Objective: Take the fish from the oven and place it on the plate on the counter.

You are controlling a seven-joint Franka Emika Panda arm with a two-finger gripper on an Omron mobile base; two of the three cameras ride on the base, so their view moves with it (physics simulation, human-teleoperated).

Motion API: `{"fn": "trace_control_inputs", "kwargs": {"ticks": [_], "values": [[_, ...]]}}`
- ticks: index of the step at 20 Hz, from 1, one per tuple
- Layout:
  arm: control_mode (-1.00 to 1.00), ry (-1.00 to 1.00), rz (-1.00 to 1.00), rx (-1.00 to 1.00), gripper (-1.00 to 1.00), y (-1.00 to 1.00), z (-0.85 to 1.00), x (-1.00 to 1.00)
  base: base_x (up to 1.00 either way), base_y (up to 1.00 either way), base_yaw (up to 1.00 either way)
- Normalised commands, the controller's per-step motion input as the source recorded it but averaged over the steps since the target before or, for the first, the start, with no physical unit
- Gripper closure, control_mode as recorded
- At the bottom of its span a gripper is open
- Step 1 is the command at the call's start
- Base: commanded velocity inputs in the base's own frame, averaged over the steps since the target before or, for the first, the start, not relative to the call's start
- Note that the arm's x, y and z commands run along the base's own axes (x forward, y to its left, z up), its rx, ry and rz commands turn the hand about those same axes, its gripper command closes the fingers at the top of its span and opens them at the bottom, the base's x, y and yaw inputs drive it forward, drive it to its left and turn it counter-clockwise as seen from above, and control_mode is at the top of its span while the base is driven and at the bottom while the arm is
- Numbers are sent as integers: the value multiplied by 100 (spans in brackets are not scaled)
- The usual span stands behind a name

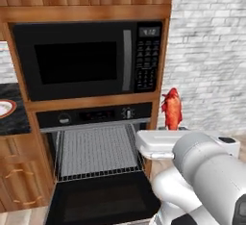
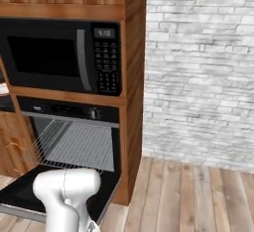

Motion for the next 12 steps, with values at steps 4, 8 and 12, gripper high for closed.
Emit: {"fn": "trace_control_inputs", "kwargs": {"ticks": [4, 8, 12], "values": [[100, 0, 0, 0, 100, 0, 0, 0, -89, 100, -8], [100, 0, 0, 0, 100, 0, 0, 0, -84, 100, -2], [100, 0, 0, 0, 100, 0, 0, 0, -66, 100, 0]]}}
